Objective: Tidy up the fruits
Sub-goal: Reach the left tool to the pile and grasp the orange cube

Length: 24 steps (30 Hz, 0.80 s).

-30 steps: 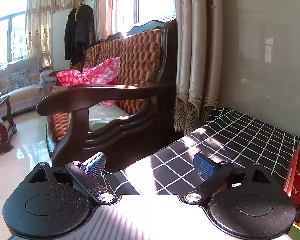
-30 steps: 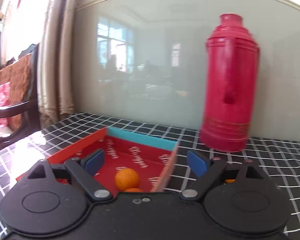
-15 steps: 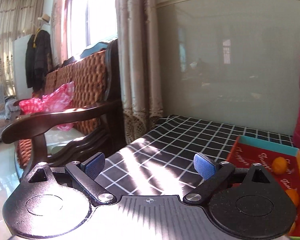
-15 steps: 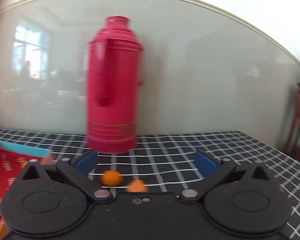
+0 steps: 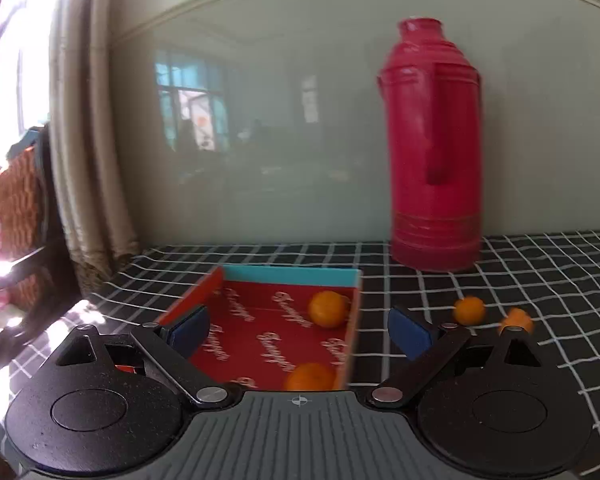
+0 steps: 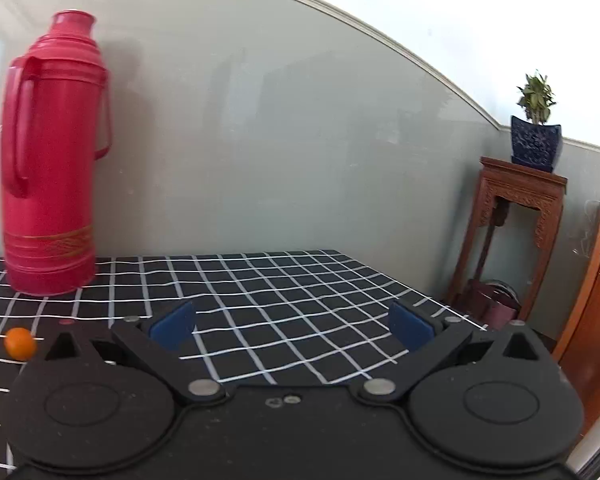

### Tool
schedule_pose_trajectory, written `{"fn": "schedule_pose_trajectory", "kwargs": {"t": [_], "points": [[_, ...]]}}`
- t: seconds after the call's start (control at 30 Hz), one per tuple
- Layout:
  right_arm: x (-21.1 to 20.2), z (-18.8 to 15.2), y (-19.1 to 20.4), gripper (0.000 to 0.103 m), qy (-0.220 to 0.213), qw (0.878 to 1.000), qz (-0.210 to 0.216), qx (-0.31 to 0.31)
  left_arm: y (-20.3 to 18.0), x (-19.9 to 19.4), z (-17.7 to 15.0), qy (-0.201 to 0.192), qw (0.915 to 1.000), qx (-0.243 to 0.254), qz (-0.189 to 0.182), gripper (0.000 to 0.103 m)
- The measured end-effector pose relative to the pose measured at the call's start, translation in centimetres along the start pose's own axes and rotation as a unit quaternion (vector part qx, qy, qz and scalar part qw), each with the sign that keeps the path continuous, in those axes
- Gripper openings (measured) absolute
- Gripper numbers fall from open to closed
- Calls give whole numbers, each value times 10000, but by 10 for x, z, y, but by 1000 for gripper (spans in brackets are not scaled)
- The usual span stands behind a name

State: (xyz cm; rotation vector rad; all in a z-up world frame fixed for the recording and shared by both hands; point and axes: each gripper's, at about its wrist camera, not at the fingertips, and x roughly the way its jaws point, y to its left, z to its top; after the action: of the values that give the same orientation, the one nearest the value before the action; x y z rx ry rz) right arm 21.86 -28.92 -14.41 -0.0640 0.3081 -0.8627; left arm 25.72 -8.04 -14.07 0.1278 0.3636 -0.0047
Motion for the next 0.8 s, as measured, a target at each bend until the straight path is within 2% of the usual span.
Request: {"fn": "schedule_pose_trajectory", "kwargs": {"t": [0.1, 0.3, 0.53, 0.67, 0.8], "points": [[5, -2, -18, 97, 35, 9999, -140, 65, -37, 6, 1, 75, 9993, 83, -357, 95], [19, -2, -49, 97, 164, 9993, -287, 195, -99, 22, 4, 147, 9973, 374, -613, 95], [18, 2, -69, 97, 136, 9988, -228, 422, -146, 40, 8, 311, 9963, 422, -681, 94], [16, 5, -74, 97, 113, 9987, -204, 462, -162, 47, 4, 441, 9951, 518, -715, 86], [16, 5, -79, 97, 131, 9984, -211, 517, -172, 58, 2, 657, 9938, 498, -747, 82]]}}
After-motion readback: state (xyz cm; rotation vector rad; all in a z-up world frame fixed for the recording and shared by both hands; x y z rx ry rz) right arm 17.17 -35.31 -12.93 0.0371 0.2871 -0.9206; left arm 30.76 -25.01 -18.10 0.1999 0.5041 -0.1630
